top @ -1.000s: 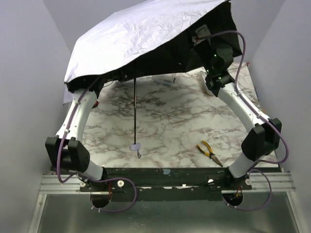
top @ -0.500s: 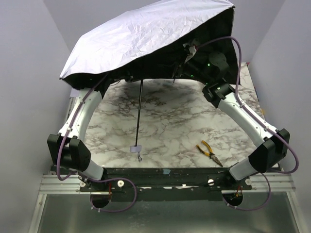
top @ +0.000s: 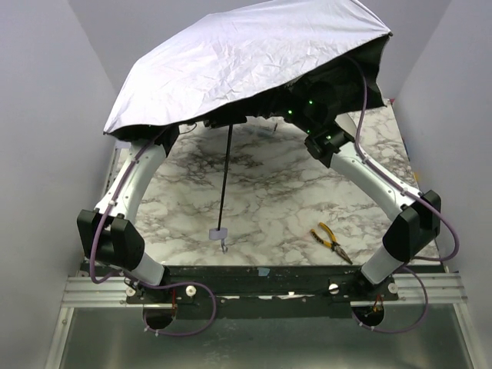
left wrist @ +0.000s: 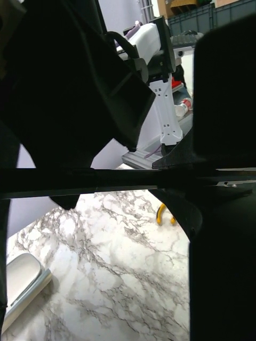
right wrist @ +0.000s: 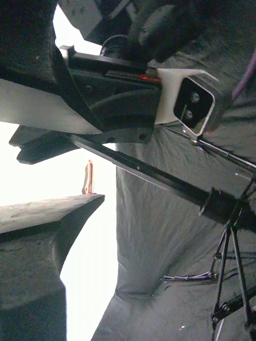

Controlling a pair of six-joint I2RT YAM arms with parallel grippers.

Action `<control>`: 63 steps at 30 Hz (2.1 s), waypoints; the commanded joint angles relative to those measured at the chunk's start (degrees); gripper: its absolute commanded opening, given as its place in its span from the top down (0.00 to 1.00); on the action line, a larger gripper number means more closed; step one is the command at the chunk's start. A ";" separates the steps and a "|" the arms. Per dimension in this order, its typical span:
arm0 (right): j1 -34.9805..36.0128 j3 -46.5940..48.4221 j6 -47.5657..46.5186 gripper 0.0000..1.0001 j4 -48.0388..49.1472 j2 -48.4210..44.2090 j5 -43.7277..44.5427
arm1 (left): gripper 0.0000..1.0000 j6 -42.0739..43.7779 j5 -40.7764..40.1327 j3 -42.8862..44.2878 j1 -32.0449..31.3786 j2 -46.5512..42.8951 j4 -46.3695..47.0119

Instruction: Open the umbrella

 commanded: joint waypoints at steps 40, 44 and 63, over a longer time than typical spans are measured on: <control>-19.44 0.08 17.85 1.00 15.29 -3.02 18.60 | 0.01 38.30 0.69 0.80 -3.00 -5.51 -23.06; -24.42 -2.32 14.23 0.99 18.53 -3.43 19.57 | 0.02 46.44 -0.46 -1.18 -3.00 -7.18 -29.29; -36.48 -24.37 1.42 0.99 31.43 -7.83 16.62 | 0.02 56.47 -7.37 -11.65 4.63 -14.68 -31.47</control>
